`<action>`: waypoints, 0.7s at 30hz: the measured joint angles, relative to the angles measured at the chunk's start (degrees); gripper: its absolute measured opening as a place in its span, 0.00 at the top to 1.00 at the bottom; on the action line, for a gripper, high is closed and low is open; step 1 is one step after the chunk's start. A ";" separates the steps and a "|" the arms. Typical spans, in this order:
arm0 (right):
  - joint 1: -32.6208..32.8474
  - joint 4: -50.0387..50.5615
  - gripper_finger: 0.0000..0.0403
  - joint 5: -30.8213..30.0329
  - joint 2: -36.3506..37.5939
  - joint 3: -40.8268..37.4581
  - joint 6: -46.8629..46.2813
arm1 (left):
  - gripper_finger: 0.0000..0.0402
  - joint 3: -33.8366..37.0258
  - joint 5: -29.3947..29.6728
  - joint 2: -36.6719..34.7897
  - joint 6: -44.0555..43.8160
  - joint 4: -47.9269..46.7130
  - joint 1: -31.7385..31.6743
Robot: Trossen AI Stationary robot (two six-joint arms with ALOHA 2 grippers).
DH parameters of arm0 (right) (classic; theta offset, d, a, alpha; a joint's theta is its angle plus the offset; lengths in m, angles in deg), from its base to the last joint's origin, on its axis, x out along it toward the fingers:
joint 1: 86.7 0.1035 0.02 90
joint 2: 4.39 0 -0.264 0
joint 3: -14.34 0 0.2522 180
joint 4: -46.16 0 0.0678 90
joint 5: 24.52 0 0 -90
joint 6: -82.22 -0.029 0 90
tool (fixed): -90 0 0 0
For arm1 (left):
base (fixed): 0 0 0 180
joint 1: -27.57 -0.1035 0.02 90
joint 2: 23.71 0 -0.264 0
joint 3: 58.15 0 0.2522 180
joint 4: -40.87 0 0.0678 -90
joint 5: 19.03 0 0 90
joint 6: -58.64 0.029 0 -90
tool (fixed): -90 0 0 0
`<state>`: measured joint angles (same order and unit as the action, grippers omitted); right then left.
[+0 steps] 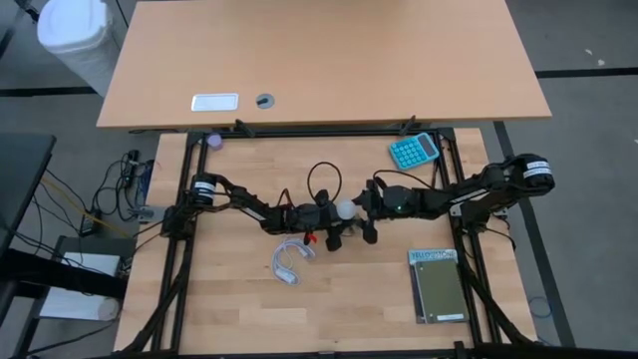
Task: Screw lightbulb
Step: Insert the lightbulb into the socket
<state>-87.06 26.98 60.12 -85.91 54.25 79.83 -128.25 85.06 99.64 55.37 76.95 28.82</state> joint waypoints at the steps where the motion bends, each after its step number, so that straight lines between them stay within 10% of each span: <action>1: 0.00 0.06 0.43 0.11 -0.02 0.00 0.02 | 0.52 0.00 0.00 0.00 0.00 0.00 0.00; 21: 0.17 -0.59 0.56 -1.59 -0.31 -0.87 -3.05 | 0.52 -0.02 2.25 -0.04 -1.34 -0.15 0.07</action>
<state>-86.89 26.40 58.53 -86.21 53.38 76.78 -128.27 87.31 99.59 54.03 76.80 28.90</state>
